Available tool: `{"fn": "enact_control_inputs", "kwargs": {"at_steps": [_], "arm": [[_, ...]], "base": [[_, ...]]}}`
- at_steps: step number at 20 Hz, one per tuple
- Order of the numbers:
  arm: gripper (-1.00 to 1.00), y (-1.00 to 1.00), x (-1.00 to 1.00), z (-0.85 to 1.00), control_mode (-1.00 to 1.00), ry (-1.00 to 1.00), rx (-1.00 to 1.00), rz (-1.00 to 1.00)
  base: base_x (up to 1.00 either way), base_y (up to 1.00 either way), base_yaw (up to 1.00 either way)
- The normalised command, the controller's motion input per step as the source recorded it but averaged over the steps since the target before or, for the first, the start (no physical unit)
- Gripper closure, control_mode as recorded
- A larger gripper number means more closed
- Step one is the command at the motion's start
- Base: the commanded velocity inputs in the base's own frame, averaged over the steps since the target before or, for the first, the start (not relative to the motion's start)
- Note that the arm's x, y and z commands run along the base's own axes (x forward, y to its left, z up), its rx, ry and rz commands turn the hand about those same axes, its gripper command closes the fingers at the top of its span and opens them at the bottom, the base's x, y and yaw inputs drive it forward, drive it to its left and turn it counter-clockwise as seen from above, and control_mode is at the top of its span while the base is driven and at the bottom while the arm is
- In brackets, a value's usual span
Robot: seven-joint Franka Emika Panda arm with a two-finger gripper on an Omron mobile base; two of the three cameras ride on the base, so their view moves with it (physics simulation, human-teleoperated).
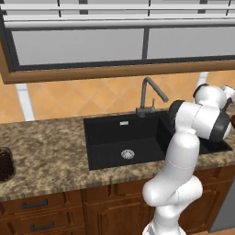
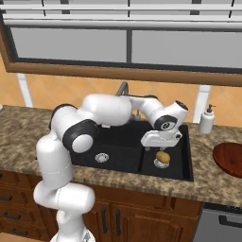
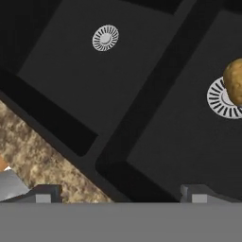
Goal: Pick the potato from the sink and place it in the bowl. Then pick the bowl and place it in the microwave. Then close the microwave door and press the start button.
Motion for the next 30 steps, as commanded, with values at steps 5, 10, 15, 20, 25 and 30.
{"fn": "enact_control_inputs", "kwargs": {"at_steps": [5,10,15,20,25,30], "arm": [[-1.00,0.00,0.05,-0.18,-1.00,-0.08,-0.04,0.00],[-1.00,0.00,0.35,-0.18,-1.00,0.00,-0.02,0.00],[-1.00,-0.06,0.32,-0.20,-1.00,0.00,0.00,0.00],[-1.00,-0.22,0.27,-0.16,-1.00,0.00,0.00,0.00],[-1.00,-0.23,0.25,-0.24,-1.00,-0.01,0.00,0.00],[-1.00,-0.16,0.30,-0.20,-1.00,-0.04,-0.01,0.00]], "base": [[0.00,0.00,0.00],[0.00,0.00,0.00],[0.00,0.00,0.00],[0.00,0.00,0.00],[0.00,0.00,0.00],[0.00,0.00,0.00]]}}
